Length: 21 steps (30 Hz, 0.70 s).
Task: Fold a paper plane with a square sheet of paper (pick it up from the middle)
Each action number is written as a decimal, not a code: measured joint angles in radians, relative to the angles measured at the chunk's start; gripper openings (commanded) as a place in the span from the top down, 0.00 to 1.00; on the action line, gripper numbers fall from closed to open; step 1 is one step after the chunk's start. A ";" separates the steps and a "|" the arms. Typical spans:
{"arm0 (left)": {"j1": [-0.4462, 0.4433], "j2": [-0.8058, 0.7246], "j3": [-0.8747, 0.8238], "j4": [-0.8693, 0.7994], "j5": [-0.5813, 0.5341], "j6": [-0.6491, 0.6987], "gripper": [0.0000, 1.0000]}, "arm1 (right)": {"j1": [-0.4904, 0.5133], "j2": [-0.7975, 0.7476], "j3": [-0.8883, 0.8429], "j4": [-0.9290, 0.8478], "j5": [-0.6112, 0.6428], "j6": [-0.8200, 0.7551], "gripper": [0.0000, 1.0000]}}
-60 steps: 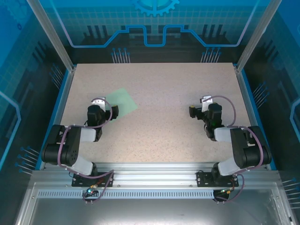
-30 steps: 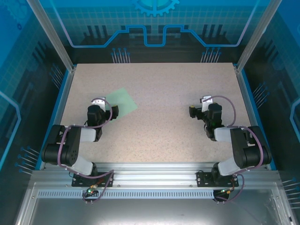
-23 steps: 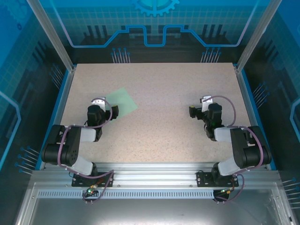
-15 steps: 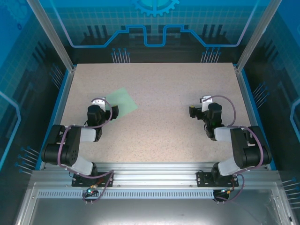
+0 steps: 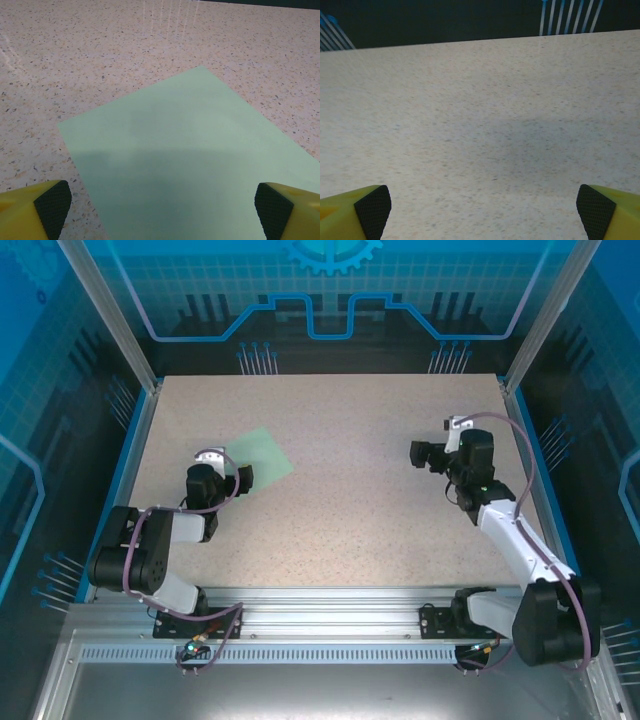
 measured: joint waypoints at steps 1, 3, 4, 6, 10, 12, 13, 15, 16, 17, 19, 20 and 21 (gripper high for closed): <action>0.000 -0.004 0.002 -0.009 0.000 0.000 0.02 | -0.002 -0.017 0.001 -0.027 -0.033 0.021 0.01; 0.000 -0.033 0.003 -0.038 -0.001 -0.001 0.02 | -0.006 -0.039 -0.006 -0.070 -0.097 0.060 0.01; 0.000 -0.063 0.003 -0.058 -0.001 -0.001 0.02 | -0.006 -0.051 -0.016 -0.082 -0.130 0.081 0.01; 0.000 -0.136 0.005 -0.105 -0.001 -0.002 0.01 | -0.006 -0.077 -0.036 -0.101 -0.200 0.121 0.00; 0.001 -0.300 0.044 -0.247 0.005 -0.062 0.01 | -0.006 -0.097 -0.047 -0.125 -0.322 0.173 0.00; 0.003 -0.370 0.082 -0.329 0.006 -0.132 0.02 | 0.000 -0.095 -0.046 -0.132 -0.356 0.187 0.00; 0.004 -0.395 0.110 -0.380 0.006 -0.180 0.02 | 0.006 -0.094 -0.045 -0.137 -0.365 0.192 0.01; 0.005 -0.414 0.177 -0.478 0.006 -0.270 0.02 | 0.026 -0.088 -0.043 -0.145 -0.371 0.201 0.01; 0.006 -0.410 0.218 -0.528 0.018 -0.311 0.02 | 0.040 -0.084 -0.043 -0.145 -0.371 0.207 0.00; 0.009 -0.395 0.257 -0.565 0.048 -0.343 0.01 | 0.053 -0.079 -0.043 -0.145 -0.372 0.212 0.01; 0.012 -0.343 0.333 -0.622 0.129 -0.382 0.01 | 0.081 -0.067 -0.043 -0.145 -0.371 0.222 0.00; 0.011 -0.301 0.376 -0.652 0.179 -0.402 0.01 | 0.096 -0.061 -0.043 -0.146 -0.370 0.225 0.01; 0.008 -0.262 0.411 -0.672 0.215 -0.412 0.02 | 0.112 -0.055 -0.042 -0.150 -0.369 0.225 0.01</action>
